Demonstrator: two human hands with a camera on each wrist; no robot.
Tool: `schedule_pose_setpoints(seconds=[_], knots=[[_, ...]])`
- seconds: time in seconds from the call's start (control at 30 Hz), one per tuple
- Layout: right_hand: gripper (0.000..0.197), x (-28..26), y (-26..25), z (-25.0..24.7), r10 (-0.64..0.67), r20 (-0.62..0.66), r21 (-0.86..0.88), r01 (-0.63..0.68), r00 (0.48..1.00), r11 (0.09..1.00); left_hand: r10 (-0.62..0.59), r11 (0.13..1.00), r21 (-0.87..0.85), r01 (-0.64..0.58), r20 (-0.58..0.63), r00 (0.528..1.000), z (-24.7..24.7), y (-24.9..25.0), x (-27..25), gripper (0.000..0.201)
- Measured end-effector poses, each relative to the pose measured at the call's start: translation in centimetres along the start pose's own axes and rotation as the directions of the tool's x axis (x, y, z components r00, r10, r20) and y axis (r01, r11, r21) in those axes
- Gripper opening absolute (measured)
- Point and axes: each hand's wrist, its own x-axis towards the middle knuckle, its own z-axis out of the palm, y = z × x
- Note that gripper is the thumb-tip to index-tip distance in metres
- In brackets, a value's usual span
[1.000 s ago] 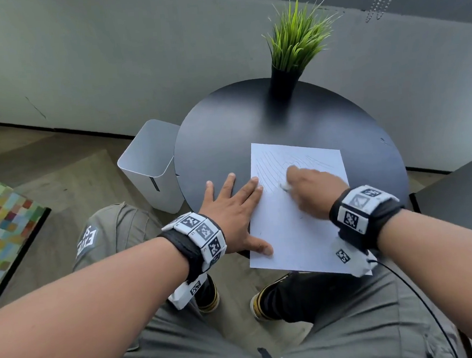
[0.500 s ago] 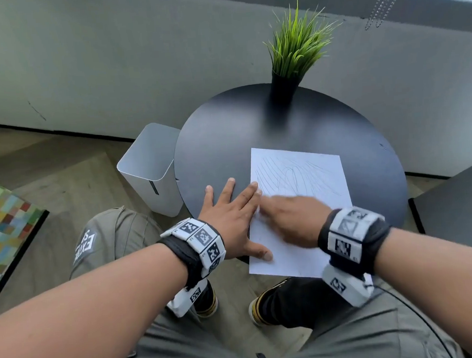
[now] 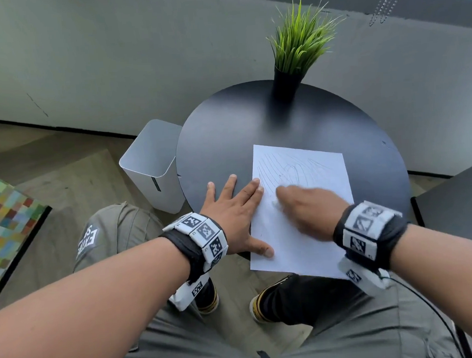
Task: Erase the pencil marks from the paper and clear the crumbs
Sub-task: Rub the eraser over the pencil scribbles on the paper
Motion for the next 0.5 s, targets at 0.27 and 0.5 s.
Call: schedule_pose_setpoints(seconds=[0.27, 0.5], knots=[[0.018, 0.1, 2.6, -0.9, 0.121, -0.001, 0.029, -0.121, 0.993, 0.992, -0.008, 1.0, 0.0, 0.008, 0.005, 1.0, -0.3, 0.2, 0.0, 0.136], [0.022, -0.7, 1.4, 0.0, 0.096, 0.006, 0.063, -0.096, 0.995, 0.993, -0.034, 0.999, -0.043, 0.031, -0.069, 0.997, -3.0, 1.2, 0.7, 0.111]])
